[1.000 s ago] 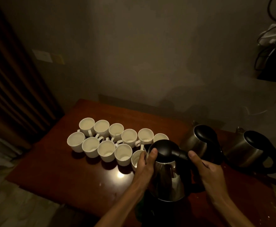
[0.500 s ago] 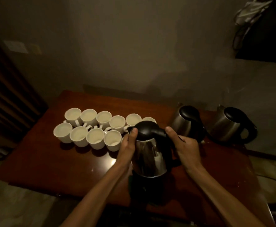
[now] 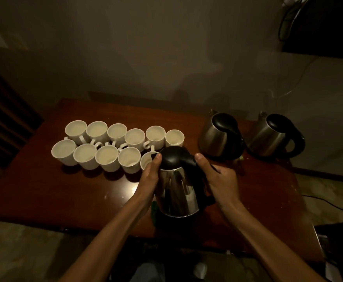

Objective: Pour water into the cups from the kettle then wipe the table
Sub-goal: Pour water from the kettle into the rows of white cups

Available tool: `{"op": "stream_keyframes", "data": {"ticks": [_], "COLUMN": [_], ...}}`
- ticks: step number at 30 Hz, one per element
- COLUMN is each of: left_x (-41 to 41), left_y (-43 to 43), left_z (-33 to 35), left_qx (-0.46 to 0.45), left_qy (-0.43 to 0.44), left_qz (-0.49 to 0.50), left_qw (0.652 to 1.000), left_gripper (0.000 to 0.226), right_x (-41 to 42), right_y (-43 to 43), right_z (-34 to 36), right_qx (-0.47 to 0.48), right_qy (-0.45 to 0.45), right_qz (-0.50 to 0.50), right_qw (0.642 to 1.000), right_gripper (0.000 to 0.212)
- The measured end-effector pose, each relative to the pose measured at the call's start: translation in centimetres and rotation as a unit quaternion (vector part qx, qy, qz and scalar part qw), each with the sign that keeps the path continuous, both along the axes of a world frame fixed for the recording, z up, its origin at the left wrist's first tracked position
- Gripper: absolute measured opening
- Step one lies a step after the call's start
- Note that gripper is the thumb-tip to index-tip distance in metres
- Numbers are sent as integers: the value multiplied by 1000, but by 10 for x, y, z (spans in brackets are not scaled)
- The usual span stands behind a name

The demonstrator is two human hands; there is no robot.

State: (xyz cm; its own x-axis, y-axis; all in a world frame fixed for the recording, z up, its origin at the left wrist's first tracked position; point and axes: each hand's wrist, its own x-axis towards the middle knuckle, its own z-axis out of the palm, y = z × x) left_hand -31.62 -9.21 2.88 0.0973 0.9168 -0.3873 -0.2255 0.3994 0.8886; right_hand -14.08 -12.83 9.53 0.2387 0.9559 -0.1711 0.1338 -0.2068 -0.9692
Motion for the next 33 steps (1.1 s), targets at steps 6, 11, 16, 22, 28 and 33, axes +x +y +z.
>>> {"op": "stream_keyframes", "data": {"ticks": [6, 11, 16, 22, 28, 33], "left_x": [-13, -21, -25, -27, -27, -27], "left_y": [2, 9, 18, 25, 30, 30], "left_z": [-8, -15, -24, -32, -48, -54], "left_qx": [-4, -29, -48, -71, -119, -136], "left_qy": [-22, -36, -37, -63, -96, -107], "left_qz": [-2, -22, -36, -52, -52, -53], "left_qw": [1000, 999, 998, 994, 987, 984], "left_gripper": [58, 74, 61, 46, 41, 34], "right_x": [-16, -27, -36, -45, -50, -52], "right_y": [-1, 0, -1, -5, -5, -4], "right_z": [-5, -5, -9, -12, -13, -13], "right_qx": [-28, -45, -50, -67, -81, -98], "right_qy": [8, 22, 22, 43, 52, 51], "right_qz": [-10, -22, -37, -57, -59, -57], "right_qw": [1000, 998, 998, 995, 994, 992], "right_gripper": [55, 52, 52, 50, 47, 46]}}
